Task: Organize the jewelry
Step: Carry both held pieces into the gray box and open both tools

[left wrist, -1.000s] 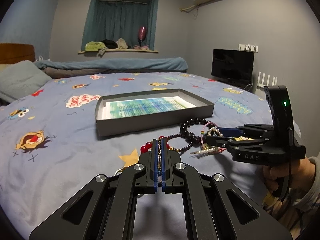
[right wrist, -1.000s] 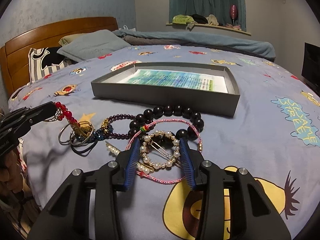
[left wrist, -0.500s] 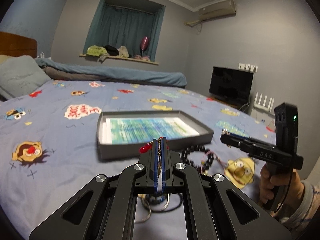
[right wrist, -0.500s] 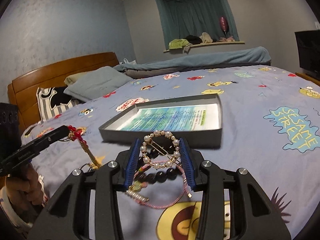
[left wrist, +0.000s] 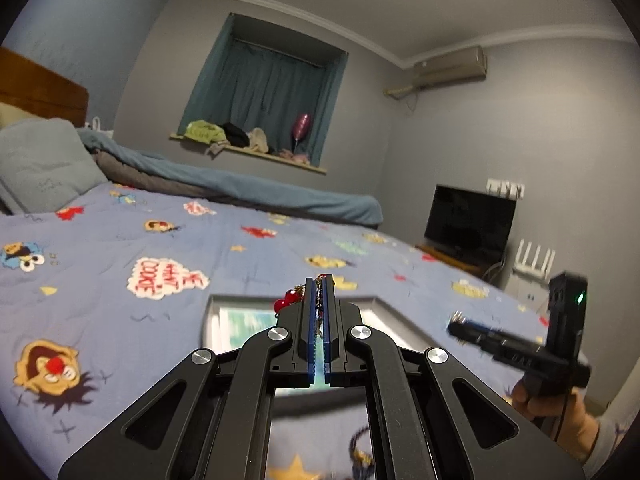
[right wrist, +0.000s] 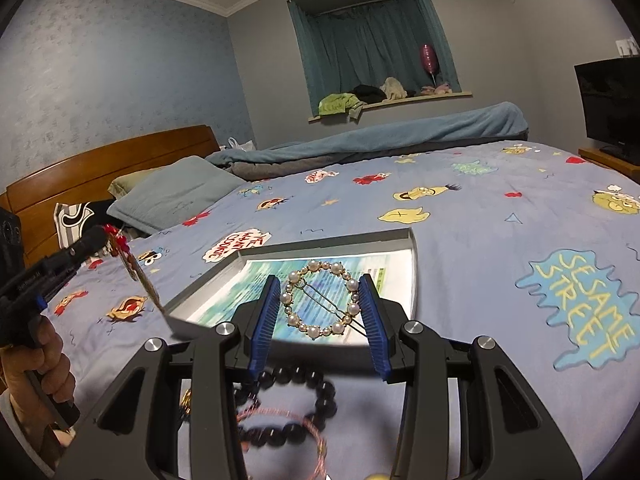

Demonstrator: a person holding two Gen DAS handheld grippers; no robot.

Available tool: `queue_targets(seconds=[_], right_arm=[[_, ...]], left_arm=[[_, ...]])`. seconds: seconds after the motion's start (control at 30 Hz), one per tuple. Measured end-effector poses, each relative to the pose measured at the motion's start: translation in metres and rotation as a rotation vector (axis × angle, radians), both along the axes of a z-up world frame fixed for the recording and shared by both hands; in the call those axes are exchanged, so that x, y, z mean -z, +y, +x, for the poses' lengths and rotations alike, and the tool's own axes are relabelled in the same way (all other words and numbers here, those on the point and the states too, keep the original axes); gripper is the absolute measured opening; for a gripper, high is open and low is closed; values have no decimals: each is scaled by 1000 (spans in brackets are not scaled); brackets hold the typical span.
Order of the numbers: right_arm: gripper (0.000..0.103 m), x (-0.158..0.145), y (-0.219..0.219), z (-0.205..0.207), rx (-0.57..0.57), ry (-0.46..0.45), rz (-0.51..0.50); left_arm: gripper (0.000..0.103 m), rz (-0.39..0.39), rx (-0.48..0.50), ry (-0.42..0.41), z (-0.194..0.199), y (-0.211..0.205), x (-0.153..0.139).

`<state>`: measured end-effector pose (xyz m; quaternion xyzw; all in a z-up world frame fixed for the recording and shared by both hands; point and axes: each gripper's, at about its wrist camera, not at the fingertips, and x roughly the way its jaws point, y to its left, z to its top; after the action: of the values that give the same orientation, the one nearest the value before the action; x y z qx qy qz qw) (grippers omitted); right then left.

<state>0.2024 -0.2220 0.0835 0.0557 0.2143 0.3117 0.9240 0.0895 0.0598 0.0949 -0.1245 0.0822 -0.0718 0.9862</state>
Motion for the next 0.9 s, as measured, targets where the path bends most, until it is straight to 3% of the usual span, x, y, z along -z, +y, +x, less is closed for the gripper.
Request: queue_targets(seconds=[0.13, 0.37, 0.63, 0.83, 0.87, 0.9], right_arm=[[41, 7, 15, 19, 3, 28, -50], [41, 22, 40, 38, -1, 71, -167], [41, 38, 63, 49, -15, 122, -278], [45, 41, 66, 49, -21, 116, -301], [47, 41, 66, 48, -23, 110, -300], [55, 40, 65, 47, -24, 103, -297]], left_arm=[[3, -15, -7, -2, 22, 4, -3], [3, -48, -1, 117, 60, 5, 22], [3, 42, -3, 312, 84, -13, 51], [4, 67, 5, 415, 91, -14, 68], [6, 67, 4, 419, 91, -13, 69], [17, 62, 1, 419, 90, -12, 70]])
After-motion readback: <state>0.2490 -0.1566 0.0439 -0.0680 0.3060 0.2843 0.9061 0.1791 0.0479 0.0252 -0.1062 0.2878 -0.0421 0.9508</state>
